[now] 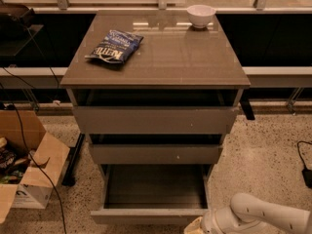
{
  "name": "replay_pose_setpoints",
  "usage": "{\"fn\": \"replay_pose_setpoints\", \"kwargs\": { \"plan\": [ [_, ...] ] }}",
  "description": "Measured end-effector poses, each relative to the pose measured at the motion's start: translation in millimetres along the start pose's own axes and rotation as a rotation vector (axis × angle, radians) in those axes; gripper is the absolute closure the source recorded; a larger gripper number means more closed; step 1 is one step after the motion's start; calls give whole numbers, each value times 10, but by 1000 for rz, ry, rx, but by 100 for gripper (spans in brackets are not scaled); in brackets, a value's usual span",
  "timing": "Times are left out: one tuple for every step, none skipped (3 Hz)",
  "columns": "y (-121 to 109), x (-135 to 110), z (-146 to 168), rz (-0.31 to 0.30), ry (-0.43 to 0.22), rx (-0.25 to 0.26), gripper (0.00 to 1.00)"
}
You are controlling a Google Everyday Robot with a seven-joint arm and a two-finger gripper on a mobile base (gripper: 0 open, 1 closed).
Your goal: Close bottom drawer
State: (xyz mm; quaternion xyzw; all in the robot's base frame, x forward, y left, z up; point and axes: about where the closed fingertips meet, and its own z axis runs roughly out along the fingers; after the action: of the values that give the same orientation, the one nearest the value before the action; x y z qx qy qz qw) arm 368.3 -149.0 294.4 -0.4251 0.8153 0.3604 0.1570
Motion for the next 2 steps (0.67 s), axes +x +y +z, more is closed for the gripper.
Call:
{"fn": "replay_pose_setpoints", "kwargs": {
  "plan": [
    [-317, 172, 257, 29, -14, 26, 100],
    [-642, 293, 468, 53, -33, 36, 100]
  ]
}}
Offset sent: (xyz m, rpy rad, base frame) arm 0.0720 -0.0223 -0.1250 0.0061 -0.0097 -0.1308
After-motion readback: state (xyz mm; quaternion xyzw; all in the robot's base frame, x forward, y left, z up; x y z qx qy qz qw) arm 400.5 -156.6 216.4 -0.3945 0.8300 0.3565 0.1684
